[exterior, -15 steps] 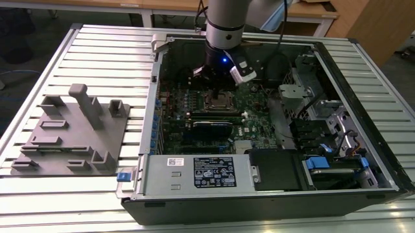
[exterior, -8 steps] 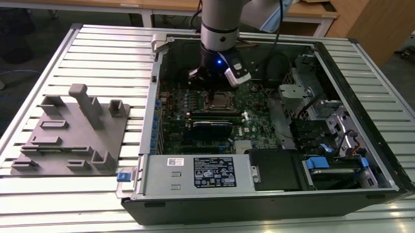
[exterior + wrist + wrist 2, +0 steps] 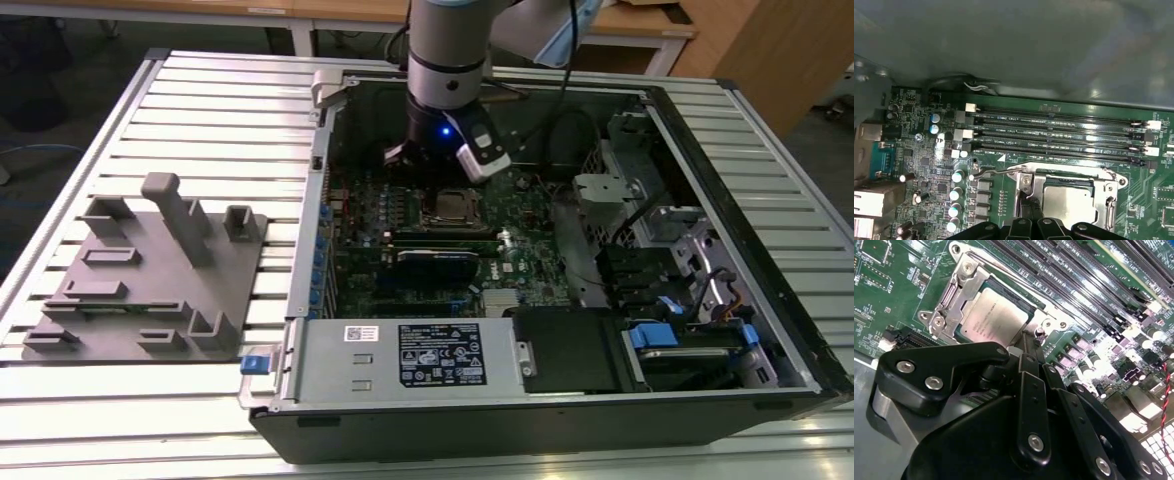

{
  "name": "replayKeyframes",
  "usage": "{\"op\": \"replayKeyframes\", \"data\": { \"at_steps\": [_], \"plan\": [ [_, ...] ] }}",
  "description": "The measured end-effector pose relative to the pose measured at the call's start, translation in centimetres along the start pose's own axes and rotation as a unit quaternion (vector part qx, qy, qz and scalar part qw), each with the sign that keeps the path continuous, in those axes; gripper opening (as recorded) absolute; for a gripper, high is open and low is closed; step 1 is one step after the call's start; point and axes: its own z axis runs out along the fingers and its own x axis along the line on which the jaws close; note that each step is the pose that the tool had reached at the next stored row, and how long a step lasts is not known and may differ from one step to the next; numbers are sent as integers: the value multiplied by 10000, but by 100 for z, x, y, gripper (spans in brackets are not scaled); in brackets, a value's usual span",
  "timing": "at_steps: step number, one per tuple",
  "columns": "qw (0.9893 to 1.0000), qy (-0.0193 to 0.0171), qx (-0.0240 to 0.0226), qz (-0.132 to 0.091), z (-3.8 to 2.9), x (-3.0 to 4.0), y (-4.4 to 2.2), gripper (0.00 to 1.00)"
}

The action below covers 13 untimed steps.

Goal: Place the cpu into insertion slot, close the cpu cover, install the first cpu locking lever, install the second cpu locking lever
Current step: 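Close the cpu cover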

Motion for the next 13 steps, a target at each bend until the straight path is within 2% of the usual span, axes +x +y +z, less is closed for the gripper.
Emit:
{"op": "replayKeyframes", "data": {
  "at_steps": [13],
  "plan": [
    [10000, 2, 0, 2, 39, 3, -1, 10]
  ]
}}
